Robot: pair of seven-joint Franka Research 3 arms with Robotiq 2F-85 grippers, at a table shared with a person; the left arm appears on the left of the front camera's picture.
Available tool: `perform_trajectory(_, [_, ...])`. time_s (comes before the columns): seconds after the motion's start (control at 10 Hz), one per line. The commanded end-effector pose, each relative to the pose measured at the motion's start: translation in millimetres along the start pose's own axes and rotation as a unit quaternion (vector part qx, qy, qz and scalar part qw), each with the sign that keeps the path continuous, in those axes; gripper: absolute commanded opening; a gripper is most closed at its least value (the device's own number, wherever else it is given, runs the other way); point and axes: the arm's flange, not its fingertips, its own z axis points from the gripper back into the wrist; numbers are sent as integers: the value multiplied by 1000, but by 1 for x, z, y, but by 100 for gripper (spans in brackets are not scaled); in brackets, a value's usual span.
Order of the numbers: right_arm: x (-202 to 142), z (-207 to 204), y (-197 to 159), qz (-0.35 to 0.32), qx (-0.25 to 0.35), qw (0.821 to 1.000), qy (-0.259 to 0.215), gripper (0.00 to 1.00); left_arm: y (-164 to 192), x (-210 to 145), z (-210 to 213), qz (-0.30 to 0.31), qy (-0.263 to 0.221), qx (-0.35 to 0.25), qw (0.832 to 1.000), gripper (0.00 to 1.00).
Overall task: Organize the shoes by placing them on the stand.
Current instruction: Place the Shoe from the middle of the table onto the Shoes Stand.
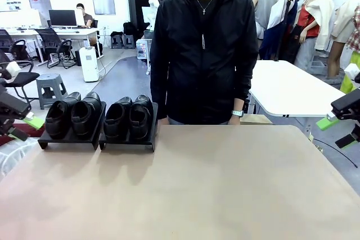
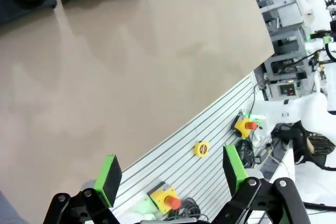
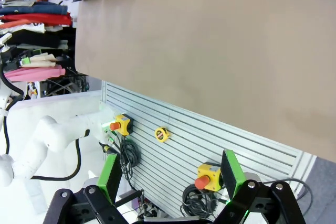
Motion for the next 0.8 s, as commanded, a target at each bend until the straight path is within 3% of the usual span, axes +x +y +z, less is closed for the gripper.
perform_trajectory(0.0, [2,2,3,5,16,1000,-4,100,3,-3,6,-12,5,5,1000,100])
perform_trajectory(0.7, [2,2,3,5,16,1000,-4,100,3,-3,6,-12,5,5,1000,100])
